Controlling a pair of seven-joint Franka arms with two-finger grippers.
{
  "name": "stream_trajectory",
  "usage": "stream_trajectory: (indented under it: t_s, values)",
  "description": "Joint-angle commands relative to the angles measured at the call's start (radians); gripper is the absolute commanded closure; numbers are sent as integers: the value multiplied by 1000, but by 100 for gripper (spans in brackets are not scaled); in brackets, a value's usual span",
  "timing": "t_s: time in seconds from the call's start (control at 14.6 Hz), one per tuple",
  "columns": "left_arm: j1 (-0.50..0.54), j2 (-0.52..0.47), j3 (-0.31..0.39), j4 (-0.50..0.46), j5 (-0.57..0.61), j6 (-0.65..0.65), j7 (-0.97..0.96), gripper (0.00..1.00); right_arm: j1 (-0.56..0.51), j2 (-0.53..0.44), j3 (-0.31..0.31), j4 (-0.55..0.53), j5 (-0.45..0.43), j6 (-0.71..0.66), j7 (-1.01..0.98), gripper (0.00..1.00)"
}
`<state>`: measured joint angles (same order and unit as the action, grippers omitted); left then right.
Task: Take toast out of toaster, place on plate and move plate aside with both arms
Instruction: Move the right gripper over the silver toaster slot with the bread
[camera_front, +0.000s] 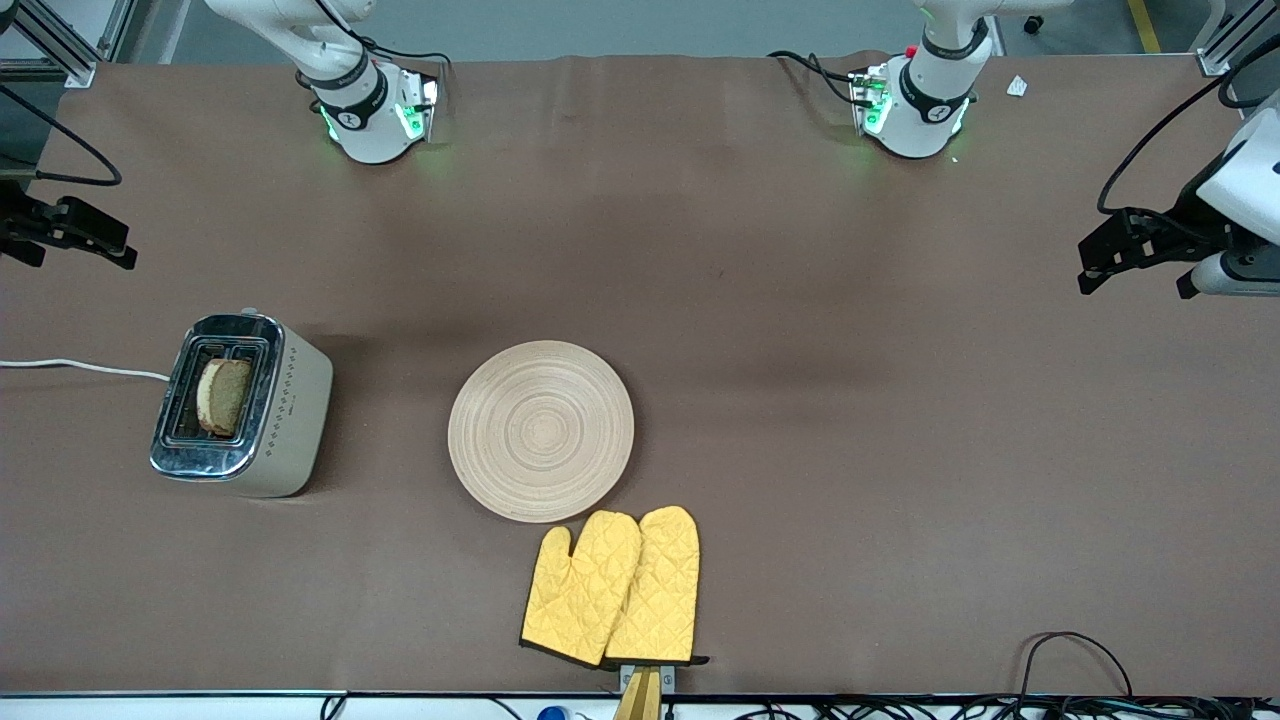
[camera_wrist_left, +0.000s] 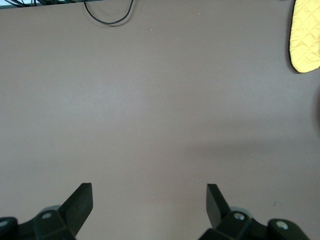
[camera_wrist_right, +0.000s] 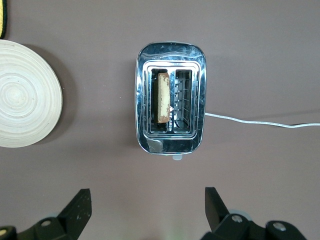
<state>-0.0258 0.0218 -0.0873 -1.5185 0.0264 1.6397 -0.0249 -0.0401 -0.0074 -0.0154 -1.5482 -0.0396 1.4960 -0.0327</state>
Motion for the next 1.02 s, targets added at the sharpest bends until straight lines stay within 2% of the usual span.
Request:
stream_trajectory:
  t_s: [0.0,0.55,0.68,0.82,0.96]
  values:
    - [3,6,-8,20,26,-4,-12,0,-7,-31,3,-30,20,1,0,0]
    - [0,6,-8,20,26,-4,-9,0,-26,9,-5,-49,23,91,-13,0]
    - [-2,6,-8,20,26,-4,-7,0,-21,10,-6,-116,23,154,-13,0]
    - [-2,6,-8,18,26,-4,-6,0,-23,13,-5,-218,23,286,-13,0]
    - [-2,6,-8,18,26,-4,-6,0,-26,38,-5,-263,23,367,-13,0]
